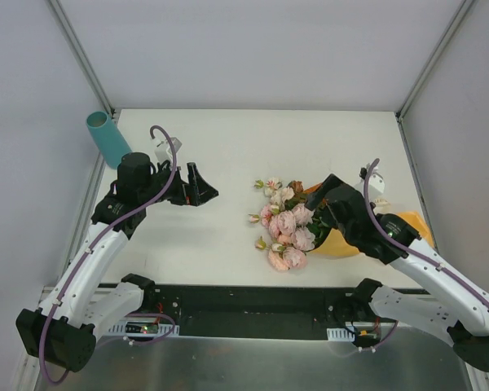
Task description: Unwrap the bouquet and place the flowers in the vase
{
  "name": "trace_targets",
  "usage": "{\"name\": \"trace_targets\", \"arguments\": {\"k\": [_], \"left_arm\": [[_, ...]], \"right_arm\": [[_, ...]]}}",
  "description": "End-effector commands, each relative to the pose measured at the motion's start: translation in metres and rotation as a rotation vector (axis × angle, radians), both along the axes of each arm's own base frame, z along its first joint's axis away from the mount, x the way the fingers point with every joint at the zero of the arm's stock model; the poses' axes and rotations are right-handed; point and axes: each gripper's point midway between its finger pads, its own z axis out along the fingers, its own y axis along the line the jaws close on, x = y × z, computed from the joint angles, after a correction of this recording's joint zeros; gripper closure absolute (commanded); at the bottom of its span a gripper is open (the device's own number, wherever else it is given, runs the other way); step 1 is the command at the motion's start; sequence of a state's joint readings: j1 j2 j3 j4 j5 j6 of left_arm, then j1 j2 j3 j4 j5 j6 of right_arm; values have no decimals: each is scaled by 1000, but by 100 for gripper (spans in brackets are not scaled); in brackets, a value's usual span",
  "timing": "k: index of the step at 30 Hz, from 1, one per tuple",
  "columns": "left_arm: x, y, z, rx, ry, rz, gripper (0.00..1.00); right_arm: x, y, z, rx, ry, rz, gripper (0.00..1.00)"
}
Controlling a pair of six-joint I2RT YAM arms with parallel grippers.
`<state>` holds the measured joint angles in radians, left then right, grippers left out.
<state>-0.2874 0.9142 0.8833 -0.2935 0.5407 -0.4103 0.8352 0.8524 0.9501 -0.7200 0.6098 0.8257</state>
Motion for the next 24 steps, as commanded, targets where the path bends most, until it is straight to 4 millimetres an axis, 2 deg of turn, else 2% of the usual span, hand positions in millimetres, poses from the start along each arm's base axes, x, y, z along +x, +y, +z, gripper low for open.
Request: {"name": "trace_targets", "arguments": {"k": [1,5,7,9,12,24], "left_arm": [[-2,0,4,2,-33,-7,1],[-1,1,4,4,-35,-5,1],[-2,1,4,2,-37,-8,1],[-3,1,4,3,-37,-8,2],[-4,1,3,4,-38,-9,2],[-5,1,5,1,-46,-12,2]], "right_arm": [[-6,-32,-15,-56,26,-140,3],[-10,-38,-39,-107,82,-163,13],[-12,-45,-52,-133,138,-192,25],[-14,-54,-65,-155,191,-256,28],[-12,-62,-81,-203,239,-297,39],[-15,-71,-114,-348,367,-342,44]]}}
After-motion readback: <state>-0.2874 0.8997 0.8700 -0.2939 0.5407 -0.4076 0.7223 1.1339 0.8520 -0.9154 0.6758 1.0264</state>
